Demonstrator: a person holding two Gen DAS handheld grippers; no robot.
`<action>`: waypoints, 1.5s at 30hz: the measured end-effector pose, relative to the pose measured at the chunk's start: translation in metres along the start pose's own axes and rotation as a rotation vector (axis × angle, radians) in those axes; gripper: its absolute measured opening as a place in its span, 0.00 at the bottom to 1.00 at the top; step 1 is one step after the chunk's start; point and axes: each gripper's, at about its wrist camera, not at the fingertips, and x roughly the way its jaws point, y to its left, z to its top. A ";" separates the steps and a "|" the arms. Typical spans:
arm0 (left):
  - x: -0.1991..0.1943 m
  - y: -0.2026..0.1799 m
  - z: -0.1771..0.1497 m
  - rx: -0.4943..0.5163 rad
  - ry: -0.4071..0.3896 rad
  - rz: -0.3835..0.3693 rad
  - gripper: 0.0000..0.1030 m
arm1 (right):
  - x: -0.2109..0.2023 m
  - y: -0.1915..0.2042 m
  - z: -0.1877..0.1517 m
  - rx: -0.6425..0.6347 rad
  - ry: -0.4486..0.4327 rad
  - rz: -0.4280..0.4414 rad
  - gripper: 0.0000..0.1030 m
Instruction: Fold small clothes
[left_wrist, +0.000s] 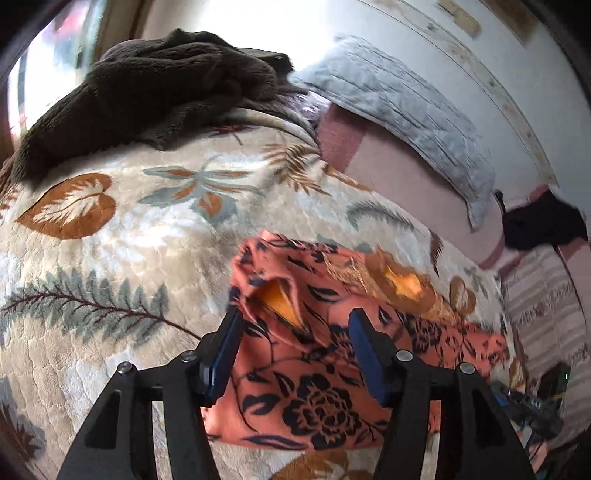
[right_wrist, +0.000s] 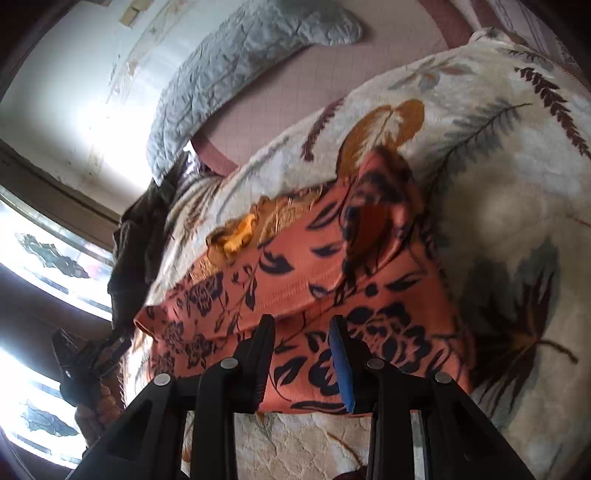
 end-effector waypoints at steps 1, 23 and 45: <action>0.007 -0.012 -0.008 0.057 0.042 -0.019 0.54 | 0.012 0.003 -0.004 -0.010 0.044 -0.008 0.31; 0.080 -0.028 0.054 0.006 -0.176 -0.035 0.50 | 0.055 0.024 0.075 -0.029 -0.336 0.027 0.33; 0.042 -0.019 -0.052 0.140 0.037 0.392 0.62 | 0.048 0.051 -0.029 -0.070 0.011 -0.164 0.34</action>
